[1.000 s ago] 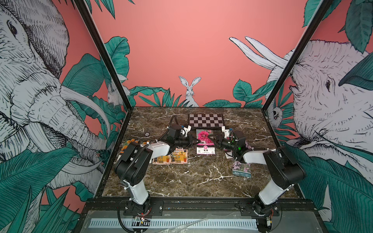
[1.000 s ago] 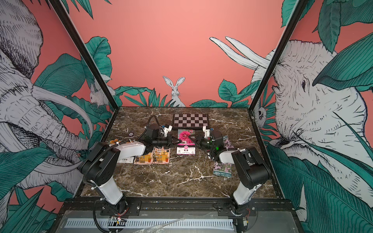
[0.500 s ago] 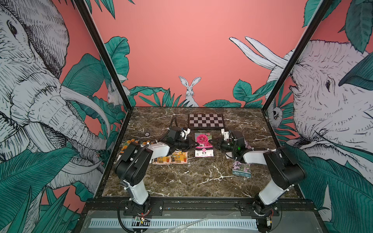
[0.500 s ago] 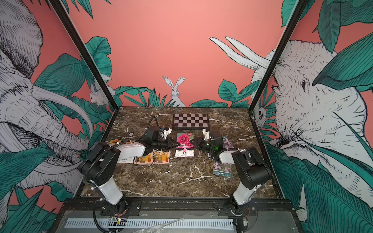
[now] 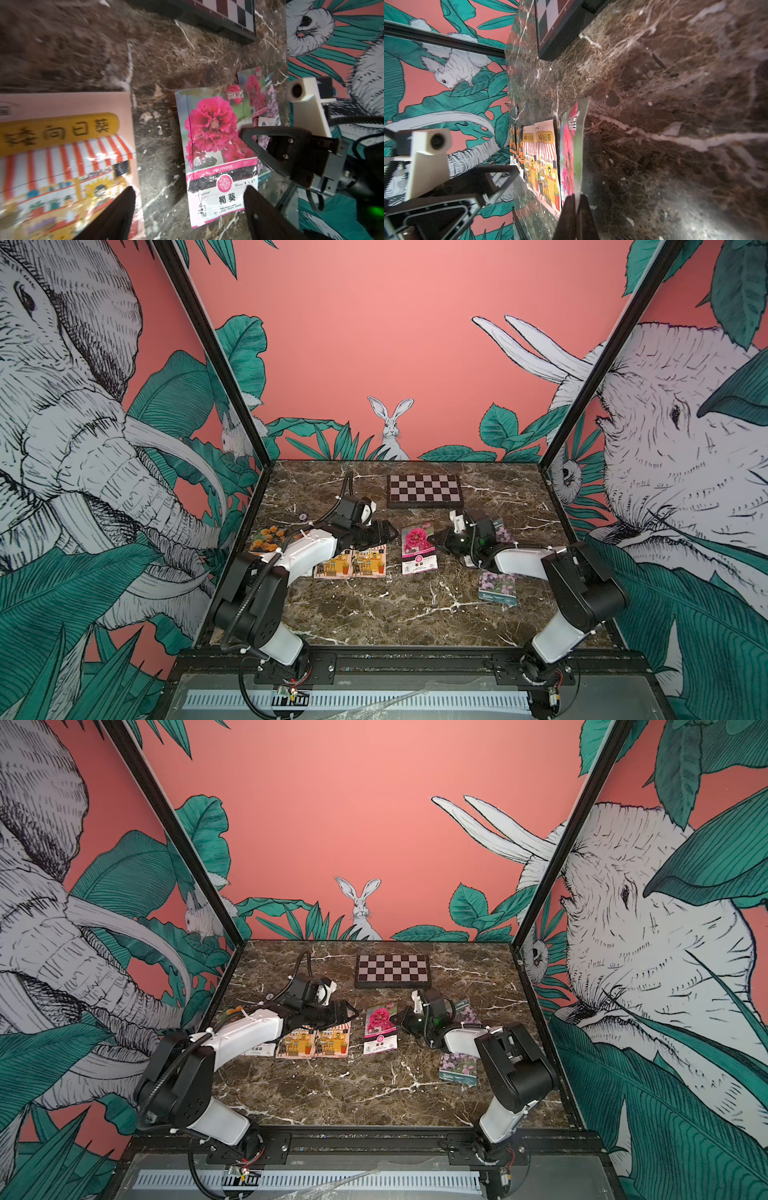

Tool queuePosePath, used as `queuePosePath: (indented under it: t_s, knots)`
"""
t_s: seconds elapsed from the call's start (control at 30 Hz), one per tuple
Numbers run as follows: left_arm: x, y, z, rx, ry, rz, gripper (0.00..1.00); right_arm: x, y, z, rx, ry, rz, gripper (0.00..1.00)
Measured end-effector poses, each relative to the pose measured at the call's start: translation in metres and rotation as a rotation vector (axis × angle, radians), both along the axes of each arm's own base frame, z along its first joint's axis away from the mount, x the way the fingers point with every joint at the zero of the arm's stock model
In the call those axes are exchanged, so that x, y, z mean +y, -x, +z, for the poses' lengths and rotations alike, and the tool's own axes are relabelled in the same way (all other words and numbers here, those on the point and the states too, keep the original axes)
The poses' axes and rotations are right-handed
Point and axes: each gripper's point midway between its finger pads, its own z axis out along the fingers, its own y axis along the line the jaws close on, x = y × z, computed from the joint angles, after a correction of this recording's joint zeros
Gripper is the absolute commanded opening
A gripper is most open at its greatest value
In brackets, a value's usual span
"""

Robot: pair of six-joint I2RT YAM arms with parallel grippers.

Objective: Arrange the seed packets in a row
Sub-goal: Place the seed packet at the center of the board.

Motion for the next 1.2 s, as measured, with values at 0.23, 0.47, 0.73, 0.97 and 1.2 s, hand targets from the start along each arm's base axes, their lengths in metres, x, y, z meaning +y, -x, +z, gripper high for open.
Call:
queuePosePath:
  t_s: [0.23,0.47,0.73,0.97,1.2]
  knots:
    - [0.033,-0.001,0.006,-0.056,-0.157,0.045,1.0,0.012,-0.002,-0.016,0.009,0.071,0.0,0.03]
    - [0.043,0.003,-0.002,-0.035,-0.206,0.059,0.99,0.021,0.003,-0.037,0.039,0.114,0.005,0.03]
    - [0.045,0.002,-0.002,-0.032,-0.209,0.065,0.99,0.028,-0.002,-0.035,0.022,0.121,-0.005,0.05]
    - [0.044,0.003,-0.002,-0.028,-0.201,0.061,0.99,0.036,-0.007,-0.038,0.025,0.12,-0.004,0.07]
    - [0.042,0.005,-0.003,-0.015,-0.185,0.057,0.99,0.045,-0.008,-0.036,0.027,0.109,0.005,0.19]
